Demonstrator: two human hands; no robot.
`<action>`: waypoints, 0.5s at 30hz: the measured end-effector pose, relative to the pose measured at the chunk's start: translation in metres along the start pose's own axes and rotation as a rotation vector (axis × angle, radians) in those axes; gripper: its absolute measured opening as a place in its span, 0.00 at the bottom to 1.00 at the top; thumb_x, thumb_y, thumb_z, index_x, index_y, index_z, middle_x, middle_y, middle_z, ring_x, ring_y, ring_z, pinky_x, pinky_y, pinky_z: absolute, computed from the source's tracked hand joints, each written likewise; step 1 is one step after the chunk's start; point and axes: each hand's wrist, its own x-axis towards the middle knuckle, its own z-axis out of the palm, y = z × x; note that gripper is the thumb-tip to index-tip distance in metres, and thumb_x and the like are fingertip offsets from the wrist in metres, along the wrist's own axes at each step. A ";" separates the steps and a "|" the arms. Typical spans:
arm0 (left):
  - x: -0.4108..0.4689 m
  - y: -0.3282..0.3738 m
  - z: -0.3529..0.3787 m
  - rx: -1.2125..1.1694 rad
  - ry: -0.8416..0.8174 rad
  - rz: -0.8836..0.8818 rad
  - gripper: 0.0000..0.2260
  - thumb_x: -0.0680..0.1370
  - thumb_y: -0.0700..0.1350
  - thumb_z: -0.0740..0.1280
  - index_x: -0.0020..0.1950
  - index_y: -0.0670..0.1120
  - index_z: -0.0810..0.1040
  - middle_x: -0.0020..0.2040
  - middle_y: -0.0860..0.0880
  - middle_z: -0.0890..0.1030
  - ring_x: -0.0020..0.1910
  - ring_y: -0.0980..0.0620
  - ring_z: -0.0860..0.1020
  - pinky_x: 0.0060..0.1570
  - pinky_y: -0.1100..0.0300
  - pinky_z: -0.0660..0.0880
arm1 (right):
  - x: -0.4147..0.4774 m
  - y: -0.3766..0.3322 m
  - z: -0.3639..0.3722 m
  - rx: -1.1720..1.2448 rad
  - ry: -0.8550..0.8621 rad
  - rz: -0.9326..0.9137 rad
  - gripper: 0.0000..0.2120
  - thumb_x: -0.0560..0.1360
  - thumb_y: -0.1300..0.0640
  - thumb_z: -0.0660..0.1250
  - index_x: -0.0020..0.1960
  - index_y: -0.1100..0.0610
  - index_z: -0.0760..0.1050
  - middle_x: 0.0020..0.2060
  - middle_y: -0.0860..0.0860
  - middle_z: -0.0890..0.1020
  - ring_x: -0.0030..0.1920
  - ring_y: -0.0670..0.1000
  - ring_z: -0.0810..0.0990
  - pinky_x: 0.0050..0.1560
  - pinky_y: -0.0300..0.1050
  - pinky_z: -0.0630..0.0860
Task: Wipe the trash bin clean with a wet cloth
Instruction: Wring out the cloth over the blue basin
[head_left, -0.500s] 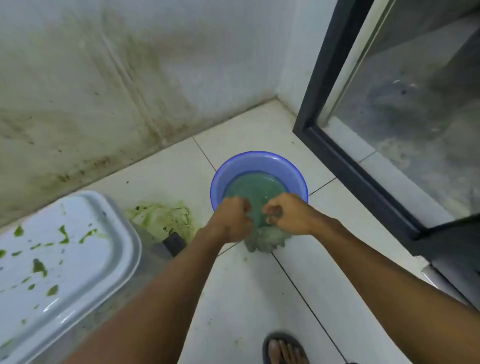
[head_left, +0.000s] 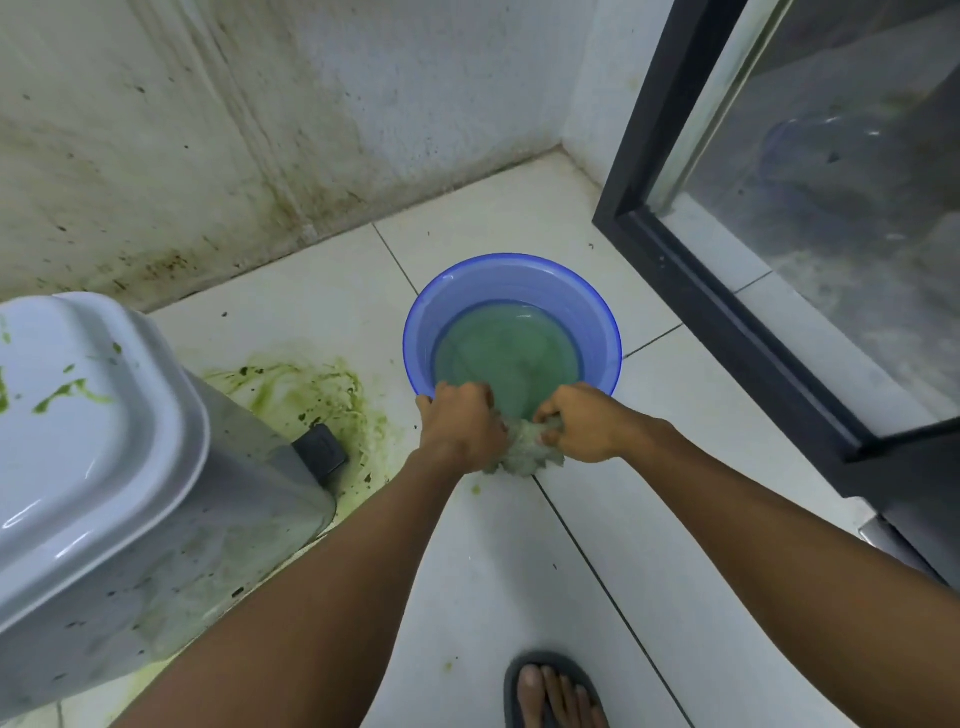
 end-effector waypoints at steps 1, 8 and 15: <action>-0.003 0.002 -0.002 -0.091 0.021 -0.024 0.09 0.74 0.43 0.69 0.54 0.47 0.79 0.48 0.48 0.82 0.55 0.41 0.75 0.52 0.54 0.63 | -0.001 -0.002 -0.001 0.026 0.027 -0.010 0.15 0.74 0.58 0.70 0.61 0.57 0.81 0.58 0.52 0.83 0.58 0.54 0.80 0.60 0.46 0.76; -0.046 0.017 -0.043 -0.613 0.090 0.086 0.14 0.73 0.32 0.70 0.49 0.50 0.80 0.38 0.52 0.80 0.34 0.53 0.79 0.32 0.67 0.76 | -0.021 -0.023 -0.023 0.335 0.103 -0.143 0.37 0.70 0.60 0.75 0.75 0.47 0.67 0.65 0.46 0.75 0.63 0.48 0.76 0.63 0.44 0.75; -0.114 0.016 -0.139 -0.692 0.301 0.159 0.16 0.72 0.31 0.72 0.52 0.51 0.81 0.44 0.51 0.80 0.37 0.55 0.77 0.40 0.63 0.78 | -0.062 -0.088 -0.081 0.213 0.145 -0.302 0.12 0.65 0.48 0.81 0.44 0.52 0.84 0.38 0.51 0.84 0.41 0.50 0.82 0.49 0.54 0.79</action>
